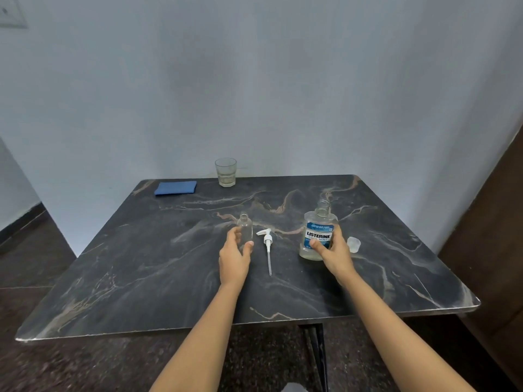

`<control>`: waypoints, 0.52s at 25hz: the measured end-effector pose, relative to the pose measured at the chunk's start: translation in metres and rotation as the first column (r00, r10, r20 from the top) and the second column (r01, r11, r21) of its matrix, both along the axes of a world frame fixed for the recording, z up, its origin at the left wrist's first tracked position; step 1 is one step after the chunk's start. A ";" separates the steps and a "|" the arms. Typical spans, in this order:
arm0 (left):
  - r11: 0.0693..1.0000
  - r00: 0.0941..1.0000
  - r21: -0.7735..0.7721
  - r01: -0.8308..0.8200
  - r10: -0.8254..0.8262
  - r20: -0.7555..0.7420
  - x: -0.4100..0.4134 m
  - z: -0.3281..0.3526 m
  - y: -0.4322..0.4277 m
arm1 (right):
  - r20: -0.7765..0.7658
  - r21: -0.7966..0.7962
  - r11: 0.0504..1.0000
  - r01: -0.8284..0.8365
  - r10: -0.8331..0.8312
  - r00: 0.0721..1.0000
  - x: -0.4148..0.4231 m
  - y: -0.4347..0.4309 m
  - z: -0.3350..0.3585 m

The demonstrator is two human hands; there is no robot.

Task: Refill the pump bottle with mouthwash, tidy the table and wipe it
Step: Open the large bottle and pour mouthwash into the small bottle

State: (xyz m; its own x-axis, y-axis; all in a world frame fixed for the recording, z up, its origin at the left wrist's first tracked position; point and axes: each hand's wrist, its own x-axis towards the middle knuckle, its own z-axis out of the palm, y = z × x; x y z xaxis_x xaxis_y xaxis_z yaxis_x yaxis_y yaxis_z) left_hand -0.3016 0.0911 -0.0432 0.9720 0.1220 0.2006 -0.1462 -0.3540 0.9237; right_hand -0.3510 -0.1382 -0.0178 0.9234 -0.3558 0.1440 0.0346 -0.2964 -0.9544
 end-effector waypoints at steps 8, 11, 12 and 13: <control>1.000 0.999 -0.011 0.013 -0.012 0.038 -0.040 -0.012 0.019 | 0.044 -0.246 0.969 -0.018 0.030 0.999 -0.016 0.024 0.020; 0.999 0.998 -0.024 0.021 -0.020 0.056 -0.050 -0.014 0.024 | 0.038 -0.340 0.939 -0.049 0.066 0.997 -0.027 0.039 0.026; 0.999 0.998 -0.034 0.024 -0.023 0.056 -0.053 -0.014 0.025 | 0.027 -0.363 0.929 -0.072 0.088 0.996 -0.029 0.043 0.027; 0.999 0.998 -0.044 0.026 -0.024 0.052 -0.056 -0.015 0.026 | 0.017 -0.390 0.916 -0.093 0.108 0.994 -0.031 0.045 0.028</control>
State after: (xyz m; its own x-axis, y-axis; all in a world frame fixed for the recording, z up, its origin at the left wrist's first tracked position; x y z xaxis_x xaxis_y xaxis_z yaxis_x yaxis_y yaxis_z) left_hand -0.3577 0.1170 -0.0583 0.9634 0.1075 0.2455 -0.2025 -0.3079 0.9296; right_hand -0.3819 -0.0927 0.0104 0.9427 -0.1702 0.2868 0.1171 -0.6363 -0.7625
